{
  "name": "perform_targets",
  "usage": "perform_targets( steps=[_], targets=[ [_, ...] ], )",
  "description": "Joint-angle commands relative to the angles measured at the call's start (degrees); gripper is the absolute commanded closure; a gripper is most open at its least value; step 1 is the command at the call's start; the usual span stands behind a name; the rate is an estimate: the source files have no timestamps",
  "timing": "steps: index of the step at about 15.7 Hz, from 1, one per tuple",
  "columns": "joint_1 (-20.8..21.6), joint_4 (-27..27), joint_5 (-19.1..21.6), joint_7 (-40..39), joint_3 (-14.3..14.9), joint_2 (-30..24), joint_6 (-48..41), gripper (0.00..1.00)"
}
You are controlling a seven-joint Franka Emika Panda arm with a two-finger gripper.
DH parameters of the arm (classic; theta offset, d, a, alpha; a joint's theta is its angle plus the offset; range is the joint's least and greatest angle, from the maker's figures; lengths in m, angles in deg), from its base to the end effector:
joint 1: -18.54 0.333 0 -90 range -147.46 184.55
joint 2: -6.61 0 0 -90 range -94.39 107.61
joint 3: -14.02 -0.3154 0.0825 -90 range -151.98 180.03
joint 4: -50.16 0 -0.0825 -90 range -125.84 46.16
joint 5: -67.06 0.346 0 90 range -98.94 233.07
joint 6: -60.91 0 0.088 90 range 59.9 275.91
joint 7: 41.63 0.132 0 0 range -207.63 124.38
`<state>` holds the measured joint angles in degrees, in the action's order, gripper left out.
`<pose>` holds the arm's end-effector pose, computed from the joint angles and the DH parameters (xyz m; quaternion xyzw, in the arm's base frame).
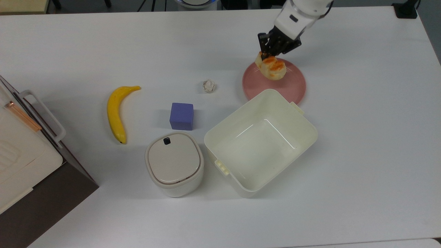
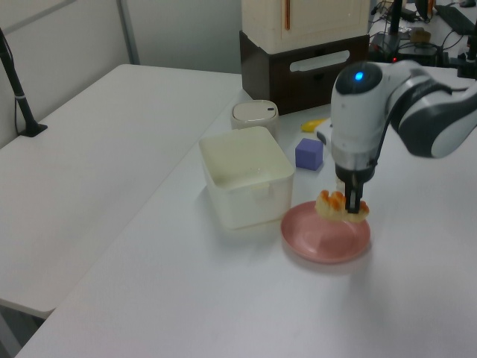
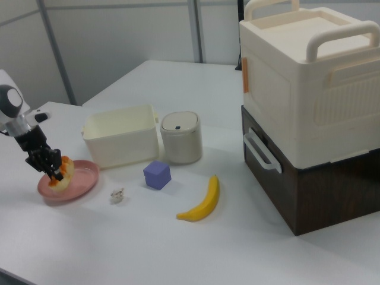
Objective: Put the bread on a plate
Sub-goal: 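Carry the bread roll over the pink plate and lower it onto it, then open the gripper to release the bread and lift away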
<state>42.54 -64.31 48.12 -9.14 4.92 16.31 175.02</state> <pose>0.4627 0.2665 0.3627 0.9841 0.0852 -0.0003 0.1556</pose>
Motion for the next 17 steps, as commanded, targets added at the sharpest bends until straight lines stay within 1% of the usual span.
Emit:
perform_targets(
  steps=[1,2,3,4,6,8,10,11,12,14,15,17],
  targets=[
    [-0.3,1.5,-3.2,3.5,-0.6,2.3,0.8,0.57],
    [-0.4,1.5,-3.2,3.4,-0.6,2.3,0.8,0.4],
    [-0.5,1.5,-3.3,3.2,-0.6,2.3,0.8,0.35],
    [-0.8,1.5,-3.3,3.1,-0.6,2.3,0.8,0.26],
    [-0.8,1.6,-3.4,3.1,-0.6,2.3,0.6,0.0],
    [-1.0,1.7,-3.4,1.4,-0.6,2.1,0.2,0.0],
    [-2.1,2.1,-3.1,-3.4,-0.6,1.1,-1.2,0.0],
    [-2.6,2.2,-2.9,-6.2,-0.6,0.3,-3.3,0.0],
    [-2.8,2.2,-2.9,-10.1,-0.6,-0.6,-5.6,0.0],
    [-4.0,2.2,-2.4,-20.5,-0.6,-2.2,-10.6,0.0],
    [-5.0,2.3,-1.8,-24.3,-0.5,-3.0,-12.2,0.0],
    [-7.0,2.3,-0.7,-29.3,0.0,-4.4,-13.3,0.0]
  ],
)
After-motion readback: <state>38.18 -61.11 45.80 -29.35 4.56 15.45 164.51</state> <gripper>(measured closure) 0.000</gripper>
